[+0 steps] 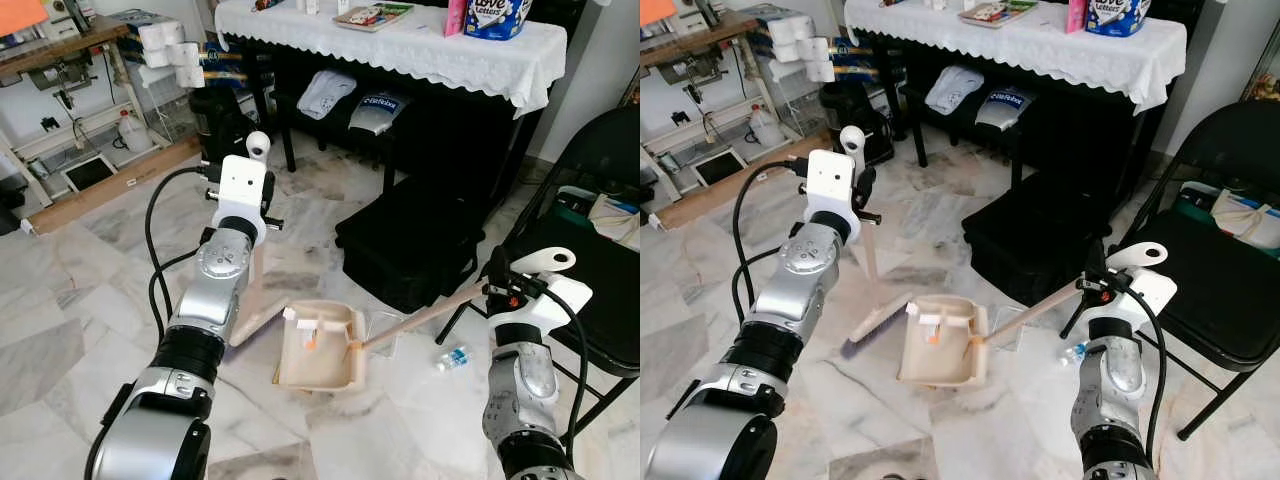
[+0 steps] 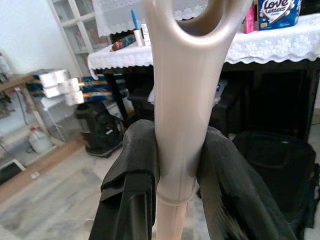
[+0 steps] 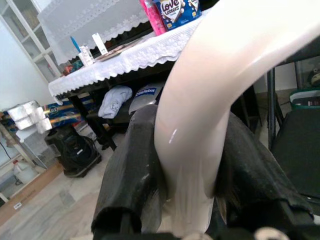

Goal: Sweep floor

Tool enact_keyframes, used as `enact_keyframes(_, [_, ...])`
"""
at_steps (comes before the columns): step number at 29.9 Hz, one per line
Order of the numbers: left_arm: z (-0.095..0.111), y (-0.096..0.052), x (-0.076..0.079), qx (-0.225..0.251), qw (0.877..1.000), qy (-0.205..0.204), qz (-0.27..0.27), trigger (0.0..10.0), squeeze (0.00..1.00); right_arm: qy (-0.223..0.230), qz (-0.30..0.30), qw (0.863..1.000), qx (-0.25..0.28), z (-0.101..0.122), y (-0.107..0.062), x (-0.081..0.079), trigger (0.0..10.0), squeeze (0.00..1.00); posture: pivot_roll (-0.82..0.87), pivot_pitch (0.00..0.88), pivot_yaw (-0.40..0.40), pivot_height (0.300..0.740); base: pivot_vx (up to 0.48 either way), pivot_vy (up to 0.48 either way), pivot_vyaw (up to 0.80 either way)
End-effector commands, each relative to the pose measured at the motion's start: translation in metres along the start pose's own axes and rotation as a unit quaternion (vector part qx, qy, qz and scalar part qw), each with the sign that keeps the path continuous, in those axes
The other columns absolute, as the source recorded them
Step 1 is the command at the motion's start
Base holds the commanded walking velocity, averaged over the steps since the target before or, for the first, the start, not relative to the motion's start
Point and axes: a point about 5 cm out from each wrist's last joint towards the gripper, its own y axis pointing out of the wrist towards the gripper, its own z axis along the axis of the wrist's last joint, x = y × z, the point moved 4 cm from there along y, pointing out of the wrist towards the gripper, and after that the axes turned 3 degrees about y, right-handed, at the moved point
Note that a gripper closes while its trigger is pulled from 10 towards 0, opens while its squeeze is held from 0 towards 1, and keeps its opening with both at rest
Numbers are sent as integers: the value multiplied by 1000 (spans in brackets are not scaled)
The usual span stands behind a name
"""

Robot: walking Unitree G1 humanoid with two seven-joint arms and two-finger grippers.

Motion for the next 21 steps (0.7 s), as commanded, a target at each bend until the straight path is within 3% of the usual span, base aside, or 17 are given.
enact_keyframes(1, [4, 3, -1, 0, 999, -43, -8, 10000, 0, 16, 21, 999, 23, 11, 6, -11, 10000, 0, -95, 34, 91, 740, 0, 0, 0])
enact_keyframes(5, [4, 3, -1, -1, 998, -61, -16, 10000, 0, 16, 22, 999, 21, 11, 6, -11, 10000, 0, -89, 37, 88, 740, 0, 0, 0])
enact_keyframes(9, [11, 4, -8, 7, 999, -48, -16, 10000, 0, 14, 14, 1000, 19, 10, 6, -9, 10000, 0, -80, 38, 85, 740, 0, 0, 0])
enact_keyframes(17, [29, 5, -7, 28, 997, 32, -60, 10000, 0, 6, -11, 1000, 13, 8, 7, -2, 10000, 0, -61, 38, 84, 740, 0, 0, 0])
enact_keyframes(21, [34, 5, -4, 34, 996, 47, -75, 10000, 0, -3, -25, 1000, 14, 9, 6, 3, 10000, 0, -60, 34, 86, 740, 0, 0, 0])
